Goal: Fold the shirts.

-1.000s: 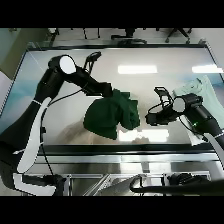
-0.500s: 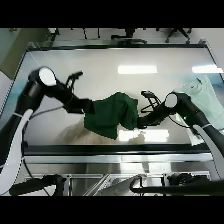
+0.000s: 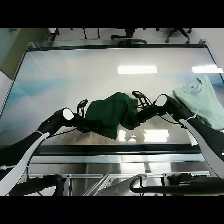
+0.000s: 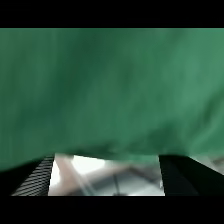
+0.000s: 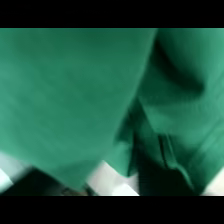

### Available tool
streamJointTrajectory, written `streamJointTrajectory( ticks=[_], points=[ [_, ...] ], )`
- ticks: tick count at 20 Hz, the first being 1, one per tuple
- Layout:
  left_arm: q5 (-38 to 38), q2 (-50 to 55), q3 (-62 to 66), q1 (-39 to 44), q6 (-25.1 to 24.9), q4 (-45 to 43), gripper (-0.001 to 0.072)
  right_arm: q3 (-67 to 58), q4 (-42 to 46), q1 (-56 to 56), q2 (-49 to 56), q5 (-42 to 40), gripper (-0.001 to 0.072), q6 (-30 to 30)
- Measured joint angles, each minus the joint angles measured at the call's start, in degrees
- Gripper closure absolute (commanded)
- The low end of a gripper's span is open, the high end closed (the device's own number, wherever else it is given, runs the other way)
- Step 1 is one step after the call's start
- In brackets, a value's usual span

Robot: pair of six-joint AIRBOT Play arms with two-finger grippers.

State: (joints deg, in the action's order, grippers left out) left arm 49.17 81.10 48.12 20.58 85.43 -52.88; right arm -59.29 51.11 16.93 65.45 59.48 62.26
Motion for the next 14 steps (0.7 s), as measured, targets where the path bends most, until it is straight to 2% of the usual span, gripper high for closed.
streamJointTrajectory(
  ticks=[1,2,3,8,14],
  points=[
    [-0.98,1.46,0.70,0.09,-0.59,0.90,0.0450,0.00,-0.44,0.00,0.20,-0.66,0.0568,-0.57],
    [-1.44,2.99,1.60,0.11,-1.14,1.29,0.0699,0.00,-0.72,0.00,0.33,-1.16,0.0659,-1.11],
    [-1.22,4.33,2.71,0.11,-2.01,1.40,0.0691,0.00,-0.98,0.00,0.42,-1.53,0.0689,-1.49],
    [4.22,5.84,9.84,-0.37,-4.98,1.29,0.0695,-0.42,-1.66,-0.07,0.04,-1.92,0.0690,-2.36],
    [14.99,-4.96,18.84,-5.09,-5.81,0.20,0.0695,-9.07,-1.68,-2.40,-7.58,3.98,0.0691,-2.75]
  ],
)
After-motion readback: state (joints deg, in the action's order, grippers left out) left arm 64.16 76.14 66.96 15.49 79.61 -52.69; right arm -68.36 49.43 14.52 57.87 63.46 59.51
